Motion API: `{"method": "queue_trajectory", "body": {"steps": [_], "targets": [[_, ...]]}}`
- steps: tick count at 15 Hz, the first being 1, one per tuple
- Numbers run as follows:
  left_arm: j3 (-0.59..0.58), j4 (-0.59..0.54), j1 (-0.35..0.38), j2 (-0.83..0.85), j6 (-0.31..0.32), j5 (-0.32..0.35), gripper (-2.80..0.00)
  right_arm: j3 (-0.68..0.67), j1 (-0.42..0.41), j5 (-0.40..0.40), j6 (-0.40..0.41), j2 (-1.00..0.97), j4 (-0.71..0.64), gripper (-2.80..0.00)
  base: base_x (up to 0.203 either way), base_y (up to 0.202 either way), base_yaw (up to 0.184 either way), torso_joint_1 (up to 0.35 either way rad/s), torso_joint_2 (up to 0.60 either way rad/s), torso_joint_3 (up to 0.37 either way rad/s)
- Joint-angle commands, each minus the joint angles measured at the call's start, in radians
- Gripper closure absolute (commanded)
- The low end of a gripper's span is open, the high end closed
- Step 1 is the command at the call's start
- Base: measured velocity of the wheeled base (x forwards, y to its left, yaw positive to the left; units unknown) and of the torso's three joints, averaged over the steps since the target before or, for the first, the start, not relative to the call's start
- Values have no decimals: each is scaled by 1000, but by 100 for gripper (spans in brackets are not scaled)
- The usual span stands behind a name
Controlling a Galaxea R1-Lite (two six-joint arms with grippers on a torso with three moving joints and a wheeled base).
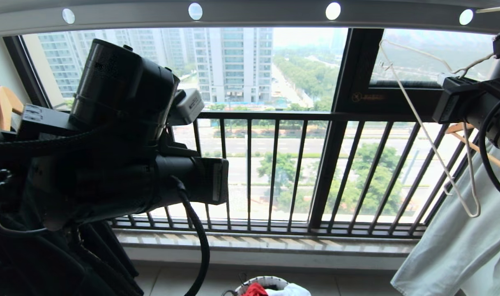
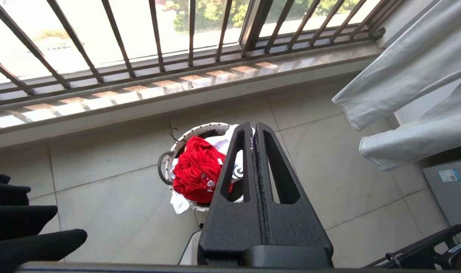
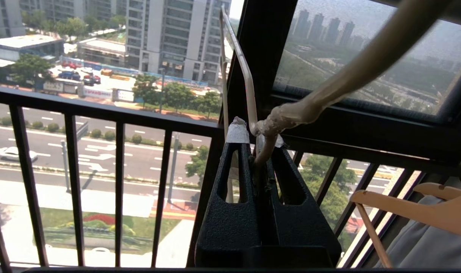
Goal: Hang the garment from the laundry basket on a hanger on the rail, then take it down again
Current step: Hang the clothes rack on the clothesline
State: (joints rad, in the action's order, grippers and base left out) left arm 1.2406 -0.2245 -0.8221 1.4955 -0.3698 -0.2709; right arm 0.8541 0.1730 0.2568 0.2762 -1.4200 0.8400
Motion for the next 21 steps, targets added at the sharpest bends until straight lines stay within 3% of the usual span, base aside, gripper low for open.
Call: {"method": "queue_trajectory", "body": {"steps": [1,11,21], "targets": [[2,-1,0,-15,-3,-1,0,6,-10,1,1,-36,5,0,0,0,0,0,0,0],[1,4,0,-26,-1,-1,0,118,-58,-5,3,-144,4,0,0,0,0,0,0,0],[3,5,0,-18,-1,1,0,135,-56,-5,29,-158,4,0,0,0,0,0,0,0]]}}
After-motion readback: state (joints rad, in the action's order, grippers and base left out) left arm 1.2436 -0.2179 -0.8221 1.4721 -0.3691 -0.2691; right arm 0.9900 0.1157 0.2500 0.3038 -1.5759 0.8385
